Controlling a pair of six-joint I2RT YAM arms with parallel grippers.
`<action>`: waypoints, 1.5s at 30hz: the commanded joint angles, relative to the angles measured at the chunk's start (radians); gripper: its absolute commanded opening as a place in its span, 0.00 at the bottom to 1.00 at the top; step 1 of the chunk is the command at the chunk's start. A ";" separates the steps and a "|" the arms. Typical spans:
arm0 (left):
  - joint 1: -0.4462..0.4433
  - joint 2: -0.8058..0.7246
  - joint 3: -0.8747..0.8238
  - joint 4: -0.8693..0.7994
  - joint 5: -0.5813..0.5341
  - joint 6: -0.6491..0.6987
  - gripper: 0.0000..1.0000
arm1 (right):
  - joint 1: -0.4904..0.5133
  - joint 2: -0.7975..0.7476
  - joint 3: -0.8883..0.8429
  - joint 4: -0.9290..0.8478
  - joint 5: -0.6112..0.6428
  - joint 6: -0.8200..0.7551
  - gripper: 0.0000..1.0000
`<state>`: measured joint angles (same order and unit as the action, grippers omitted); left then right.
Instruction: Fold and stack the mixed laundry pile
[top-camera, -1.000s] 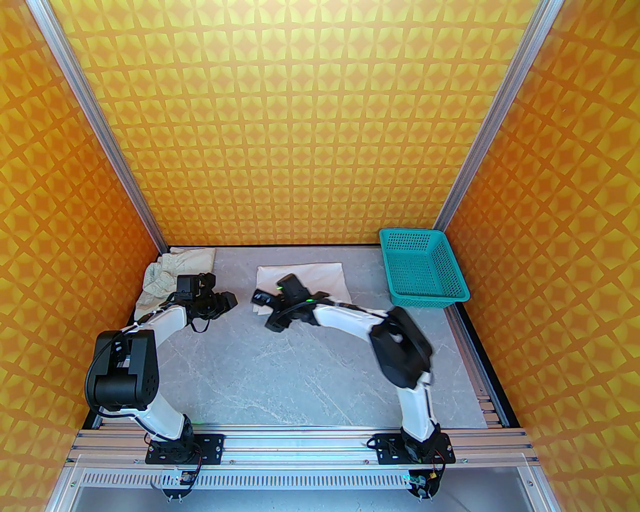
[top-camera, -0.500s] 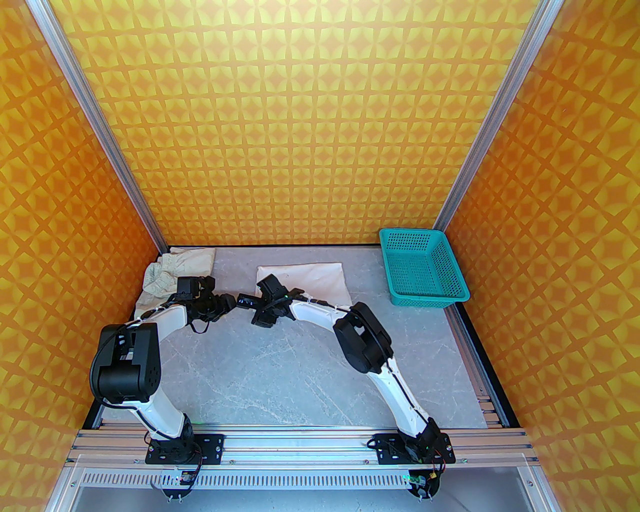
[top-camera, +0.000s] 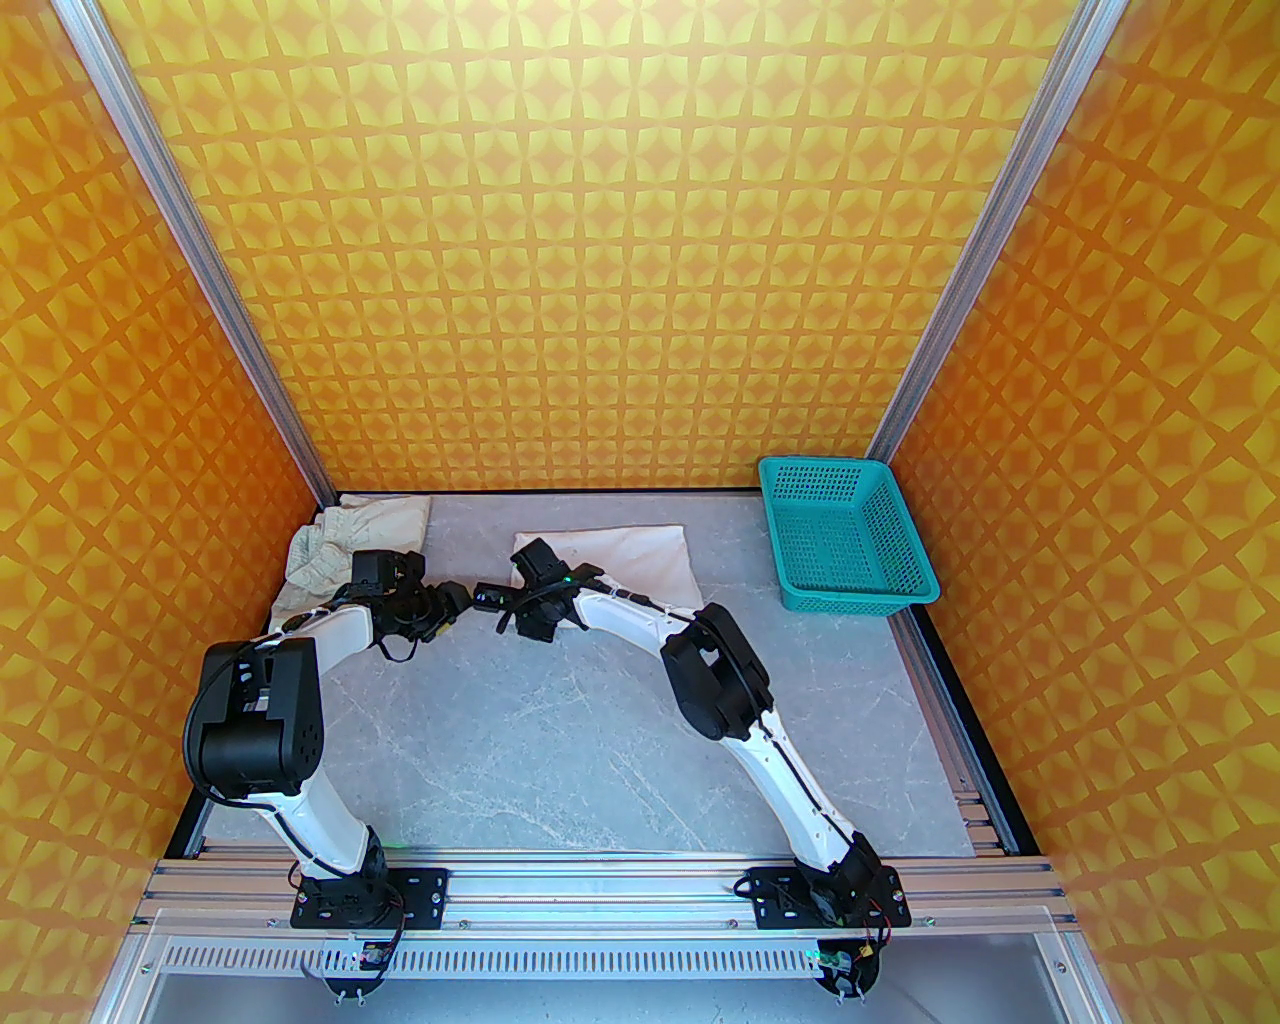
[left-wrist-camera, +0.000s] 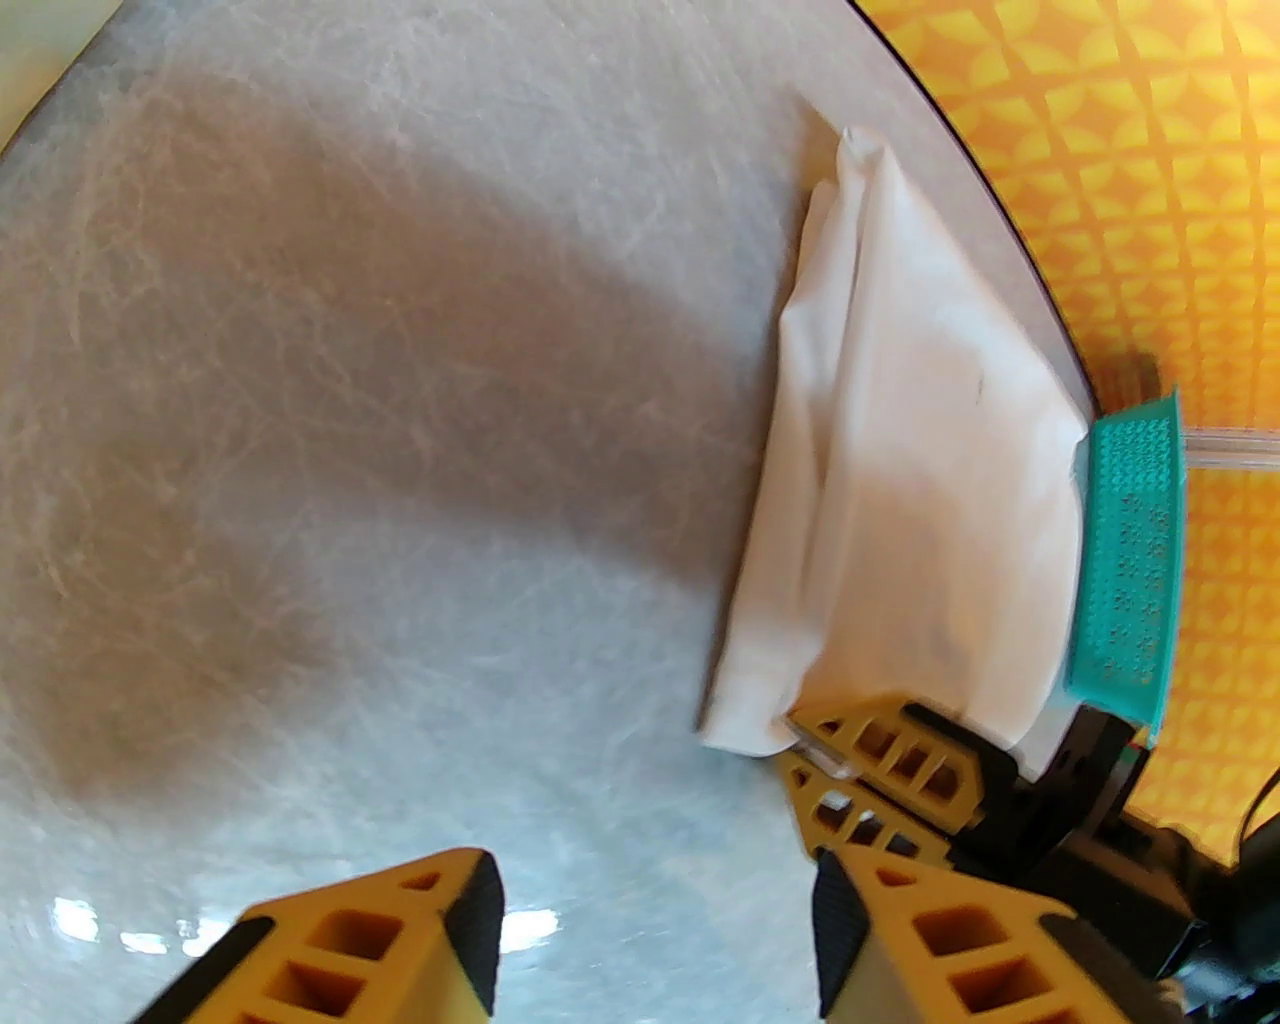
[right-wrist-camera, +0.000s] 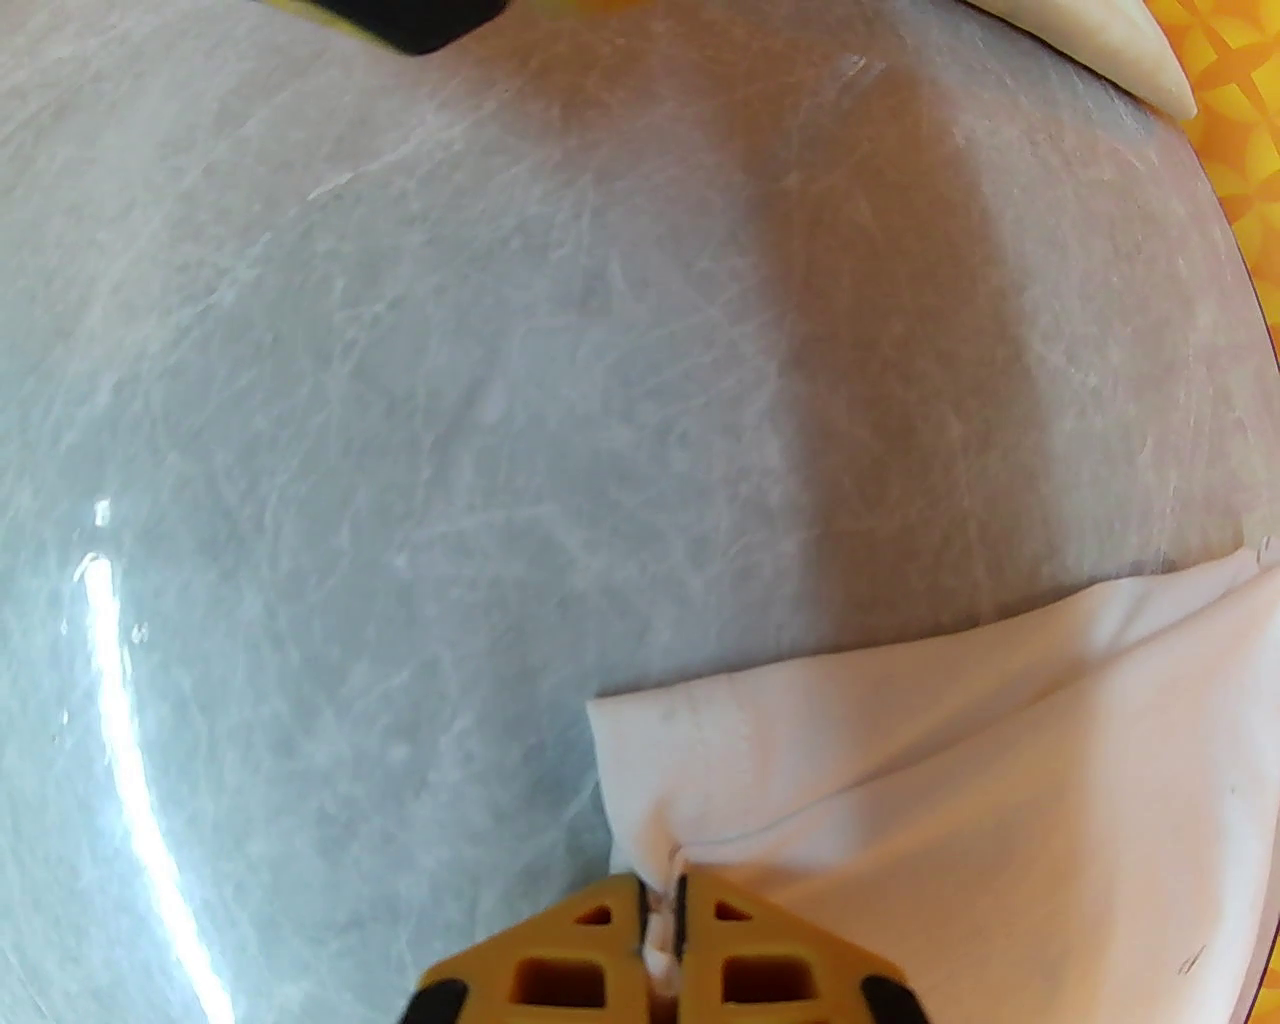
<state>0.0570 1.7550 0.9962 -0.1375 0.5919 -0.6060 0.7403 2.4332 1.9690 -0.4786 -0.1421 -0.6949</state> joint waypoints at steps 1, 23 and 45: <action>-0.012 -0.001 -0.033 0.133 0.024 -0.168 0.61 | -0.023 -0.130 -0.126 0.144 -0.107 0.062 0.00; -0.214 0.167 0.017 0.354 -0.050 -0.513 0.74 | -0.064 -0.336 -0.485 0.501 -0.289 0.141 0.00; -0.284 0.341 0.208 0.335 -0.130 -0.623 0.36 | -0.065 -0.420 -0.597 0.595 -0.314 0.151 0.00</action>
<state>-0.2192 2.0705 1.1637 0.2070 0.4973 -1.2160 0.6773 2.0735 1.3949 0.0723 -0.4259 -0.5571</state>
